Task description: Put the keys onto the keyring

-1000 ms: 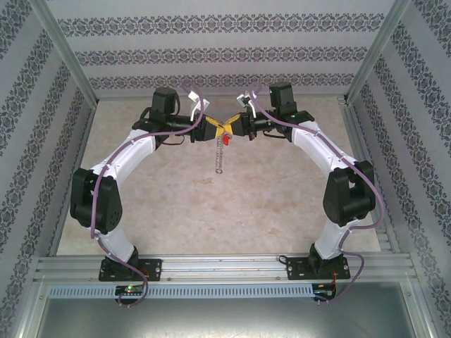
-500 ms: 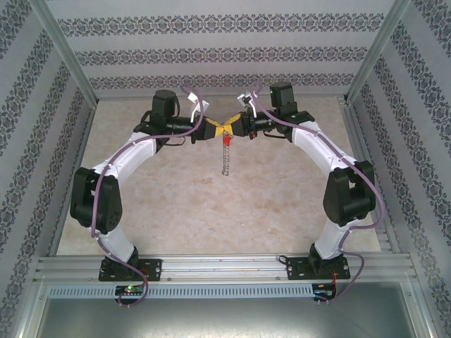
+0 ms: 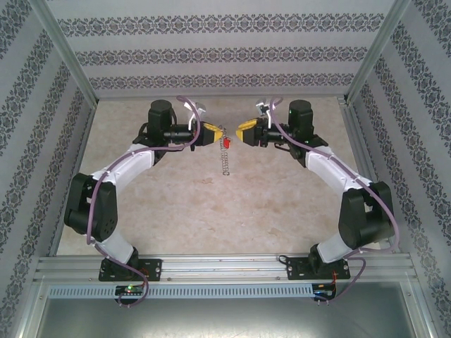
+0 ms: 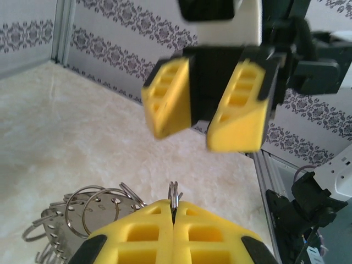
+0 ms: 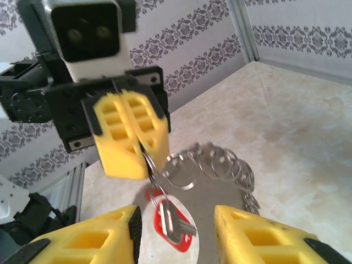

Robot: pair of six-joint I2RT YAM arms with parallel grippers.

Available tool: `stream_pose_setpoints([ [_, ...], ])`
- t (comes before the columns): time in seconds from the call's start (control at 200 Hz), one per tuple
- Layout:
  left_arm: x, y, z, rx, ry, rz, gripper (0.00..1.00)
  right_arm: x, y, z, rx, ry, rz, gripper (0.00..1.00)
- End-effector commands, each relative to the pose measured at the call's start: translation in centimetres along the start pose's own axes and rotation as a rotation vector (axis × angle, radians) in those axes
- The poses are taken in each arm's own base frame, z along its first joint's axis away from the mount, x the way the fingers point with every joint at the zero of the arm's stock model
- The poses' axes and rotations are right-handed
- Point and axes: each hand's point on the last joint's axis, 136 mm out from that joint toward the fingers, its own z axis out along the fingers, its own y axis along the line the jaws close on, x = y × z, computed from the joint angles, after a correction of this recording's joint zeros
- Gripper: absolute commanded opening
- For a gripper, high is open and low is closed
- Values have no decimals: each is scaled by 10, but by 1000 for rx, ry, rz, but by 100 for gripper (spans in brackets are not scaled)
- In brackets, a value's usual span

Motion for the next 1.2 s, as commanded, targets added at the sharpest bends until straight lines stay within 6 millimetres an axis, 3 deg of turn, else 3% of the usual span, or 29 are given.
stream_pose_setpoints([
  [0.0, -30, -21, -3, 38, -75, 109, 0, -4, 5, 4, 6, -50, -23, 41],
  [0.38, -34, -20, -3, 39, -79, 110, 0, 14, 27, 20, -70, -2, -35, 39],
  [0.789, -34, -22, -2, 53, -77, 104, 0, 9, 30, 32, -110, 10, -33, 30],
  [1.129, -35, -21, -2, 52, -78, 100, 0, 15, 41, 32, -159, 38, -41, 0],
  [1.194, -35, -21, -2, 49, -79, 102, 0, 17, 42, 31, -161, 43, -43, 0],
])
